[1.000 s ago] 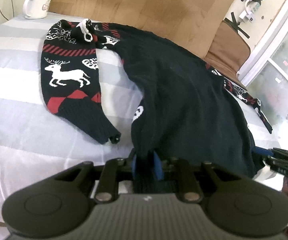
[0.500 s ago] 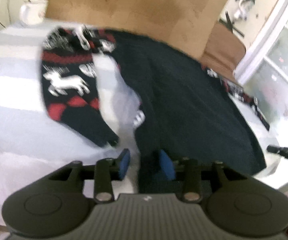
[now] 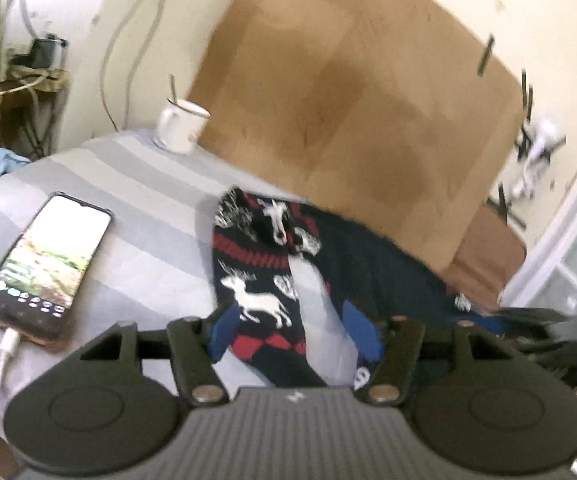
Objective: Fold small clothes
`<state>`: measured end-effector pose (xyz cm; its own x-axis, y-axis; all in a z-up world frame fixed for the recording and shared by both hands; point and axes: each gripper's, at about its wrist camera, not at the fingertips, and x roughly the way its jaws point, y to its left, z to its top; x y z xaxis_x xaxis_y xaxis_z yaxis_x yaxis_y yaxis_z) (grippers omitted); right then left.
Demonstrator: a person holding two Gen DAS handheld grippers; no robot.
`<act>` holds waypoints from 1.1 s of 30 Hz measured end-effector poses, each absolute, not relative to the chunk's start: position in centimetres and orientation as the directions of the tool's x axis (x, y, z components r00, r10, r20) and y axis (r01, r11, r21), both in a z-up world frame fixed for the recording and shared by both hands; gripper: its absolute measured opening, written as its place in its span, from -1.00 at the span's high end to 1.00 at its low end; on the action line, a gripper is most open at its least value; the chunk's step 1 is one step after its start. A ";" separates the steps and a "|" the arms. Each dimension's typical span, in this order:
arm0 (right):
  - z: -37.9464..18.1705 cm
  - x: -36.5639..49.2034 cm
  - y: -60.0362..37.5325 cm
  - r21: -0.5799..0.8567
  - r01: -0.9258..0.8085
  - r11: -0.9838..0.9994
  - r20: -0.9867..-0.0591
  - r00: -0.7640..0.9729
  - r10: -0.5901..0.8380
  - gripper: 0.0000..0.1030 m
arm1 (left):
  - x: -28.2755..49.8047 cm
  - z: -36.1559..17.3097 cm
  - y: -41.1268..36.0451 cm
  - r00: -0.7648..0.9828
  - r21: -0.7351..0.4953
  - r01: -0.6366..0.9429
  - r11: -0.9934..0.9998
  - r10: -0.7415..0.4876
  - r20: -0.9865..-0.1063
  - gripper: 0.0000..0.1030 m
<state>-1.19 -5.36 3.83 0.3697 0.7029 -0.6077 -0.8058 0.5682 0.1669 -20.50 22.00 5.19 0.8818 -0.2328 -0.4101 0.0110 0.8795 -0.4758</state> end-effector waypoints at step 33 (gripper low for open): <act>14.2 20.7 -21.8 0.545 -0.407 0.733 -0.379 0.660 0.648 0.80 | -4.2 6.6 21.1 0.869 -0.495 0.047 0.868 -0.280 -0.407 -0.45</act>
<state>20.74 -21.78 14.18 0.6604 0.6480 -0.3793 -0.4068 0.7334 0.5446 -4.20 21.09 6.63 0.8693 -0.2798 -0.4075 0.0472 0.8676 -0.4951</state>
